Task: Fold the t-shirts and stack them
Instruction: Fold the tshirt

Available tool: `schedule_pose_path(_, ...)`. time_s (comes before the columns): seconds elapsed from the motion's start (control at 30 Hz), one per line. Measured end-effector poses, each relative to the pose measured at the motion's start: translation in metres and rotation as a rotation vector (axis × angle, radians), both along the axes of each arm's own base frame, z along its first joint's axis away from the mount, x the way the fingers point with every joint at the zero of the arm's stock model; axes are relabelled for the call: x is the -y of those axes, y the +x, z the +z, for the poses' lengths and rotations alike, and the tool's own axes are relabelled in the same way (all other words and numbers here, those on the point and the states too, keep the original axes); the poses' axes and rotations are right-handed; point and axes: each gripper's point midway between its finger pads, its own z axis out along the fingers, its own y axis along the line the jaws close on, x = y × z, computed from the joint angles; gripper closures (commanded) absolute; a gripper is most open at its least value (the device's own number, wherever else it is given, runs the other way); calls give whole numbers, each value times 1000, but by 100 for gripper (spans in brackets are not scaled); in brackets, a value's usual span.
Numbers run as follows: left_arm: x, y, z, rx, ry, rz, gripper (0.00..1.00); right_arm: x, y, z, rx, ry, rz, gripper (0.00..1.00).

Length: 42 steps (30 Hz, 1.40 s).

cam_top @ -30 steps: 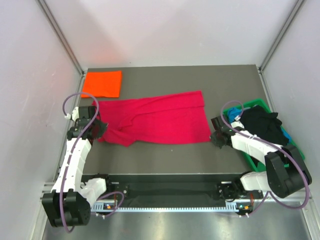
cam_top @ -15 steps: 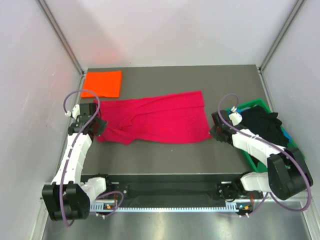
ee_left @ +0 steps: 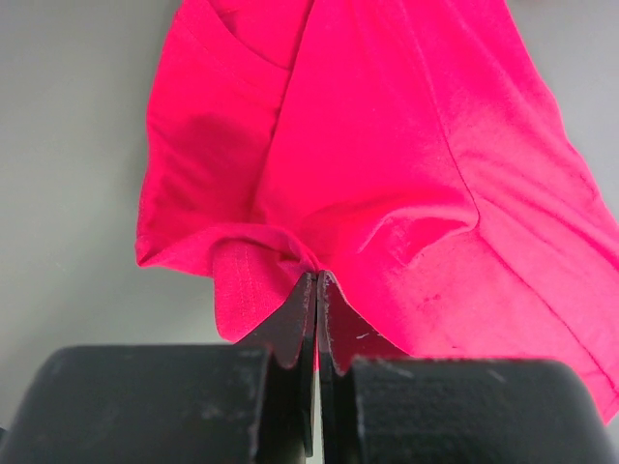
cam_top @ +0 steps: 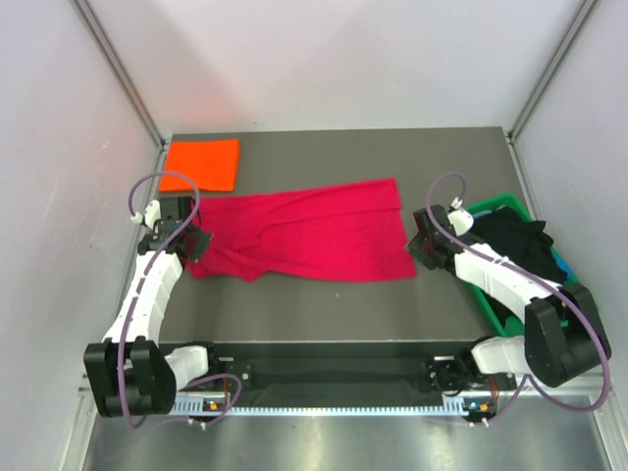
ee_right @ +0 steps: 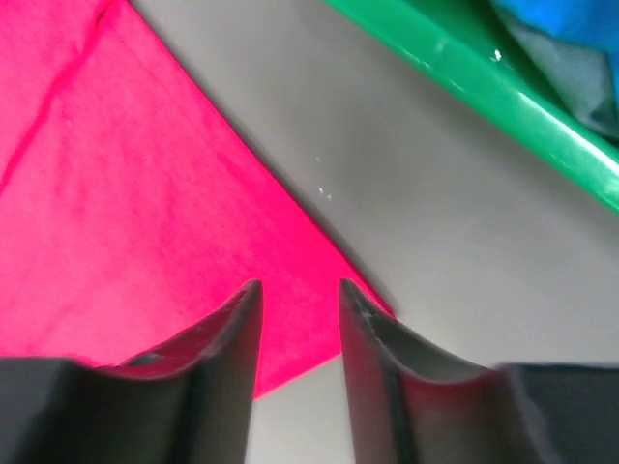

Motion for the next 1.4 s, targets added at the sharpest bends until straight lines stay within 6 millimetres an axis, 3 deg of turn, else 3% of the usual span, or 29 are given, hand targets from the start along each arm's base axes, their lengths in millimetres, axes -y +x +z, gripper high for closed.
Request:
schedule_pose_path(0.17, 2, 1, 1, 7, -8, -4, 100, -2, -12, -7, -45, 65, -72, 55)
schedule_pose_path(0.4, 5, 4, 1, 19, -22, -17, 100, 6, -41, -35, -135, 109, -195, 57)
schedule_pose_path(0.87, 7, 6, 3, 31, -29, -22, 100, 1, -38, -44, -142, 182, -289, 59)
schedule_pose_path(1.0, 9, 6, 4, 34, -38, -29, 100, -1, -34, -45, -138, 188, -298, 69)
schedule_pose_path(1.07, 9, 7, 4, 34, -41, -31, 100, -1, -32, -46, -139, 186, -301, 86)
schedule_pose_path(1.1, 9, 7, 4, 34, -42, -32, 100, -1, -33, -47, -143, 180, -302, 100)
schedule_pose_path(1.4, 12, 5, 8, 44, -31, -60, 100, 13, -37, -46, -141, 94, -276, 100)
